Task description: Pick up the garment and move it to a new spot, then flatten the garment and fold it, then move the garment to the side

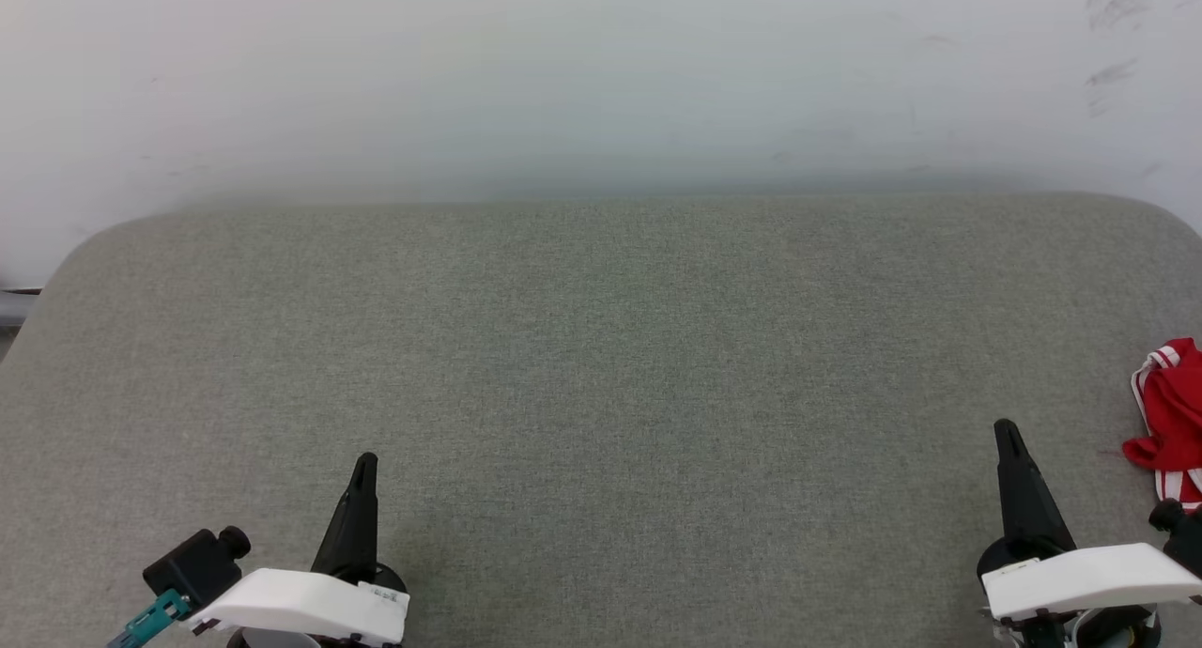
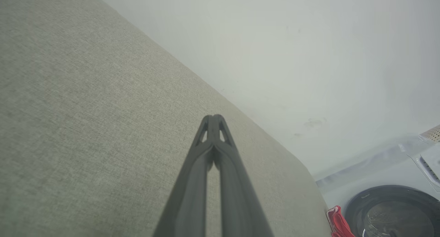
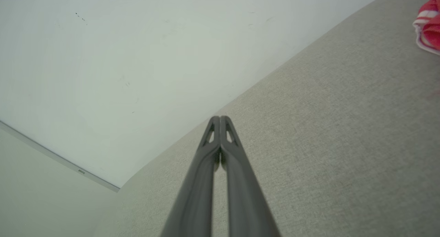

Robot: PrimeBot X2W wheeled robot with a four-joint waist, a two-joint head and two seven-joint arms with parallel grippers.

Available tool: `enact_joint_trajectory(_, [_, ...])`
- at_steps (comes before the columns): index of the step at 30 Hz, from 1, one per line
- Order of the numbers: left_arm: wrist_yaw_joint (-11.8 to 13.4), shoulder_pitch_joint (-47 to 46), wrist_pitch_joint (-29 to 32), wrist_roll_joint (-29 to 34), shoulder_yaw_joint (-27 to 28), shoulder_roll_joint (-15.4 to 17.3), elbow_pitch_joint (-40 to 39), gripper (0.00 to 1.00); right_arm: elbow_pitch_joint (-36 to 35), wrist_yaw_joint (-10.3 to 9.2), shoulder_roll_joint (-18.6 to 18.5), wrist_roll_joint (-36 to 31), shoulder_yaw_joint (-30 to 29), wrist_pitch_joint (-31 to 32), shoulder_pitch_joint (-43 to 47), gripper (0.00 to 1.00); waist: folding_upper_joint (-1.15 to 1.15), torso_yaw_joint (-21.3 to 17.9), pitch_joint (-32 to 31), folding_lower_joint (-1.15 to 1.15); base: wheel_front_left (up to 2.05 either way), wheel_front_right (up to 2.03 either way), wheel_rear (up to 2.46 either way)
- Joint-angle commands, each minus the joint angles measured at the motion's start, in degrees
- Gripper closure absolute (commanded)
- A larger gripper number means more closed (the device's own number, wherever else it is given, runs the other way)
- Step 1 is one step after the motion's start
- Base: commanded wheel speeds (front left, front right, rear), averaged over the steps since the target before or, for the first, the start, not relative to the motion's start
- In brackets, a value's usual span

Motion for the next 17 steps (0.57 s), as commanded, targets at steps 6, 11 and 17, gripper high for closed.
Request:
enact_joint_trajectory(6, [0.01,-1.95,1.2,-5.25,0.68,0.43,-0.32,1.0,-0.08,-0.01,-0.37,5.44,-0.34,1.38,-2.13,1.0,0.0,0.03,-0.02,0.0,0.0,0.0,0.0])
enact_joint_trajectory(11, [0.01,-2.3,2.08,-8.75,1.06,0.49,-0.09,1.0,0.31,-0.01,-0.38,9.07,-0.47,2.3,-2.38,1.0,0.0,0.05,-0.04,0.0,0.0,0.0,0.0])
enact_joint_trajectory(17, [0.01,-2.68,3.1,-12.7,1.48,0.53,0.18,1.0,0.74,-0.01,-0.39,13.17,-0.64,3.39,-2.76,1.0,0.0,0.08,-0.07,0.0,0.0,0.0,0.0])
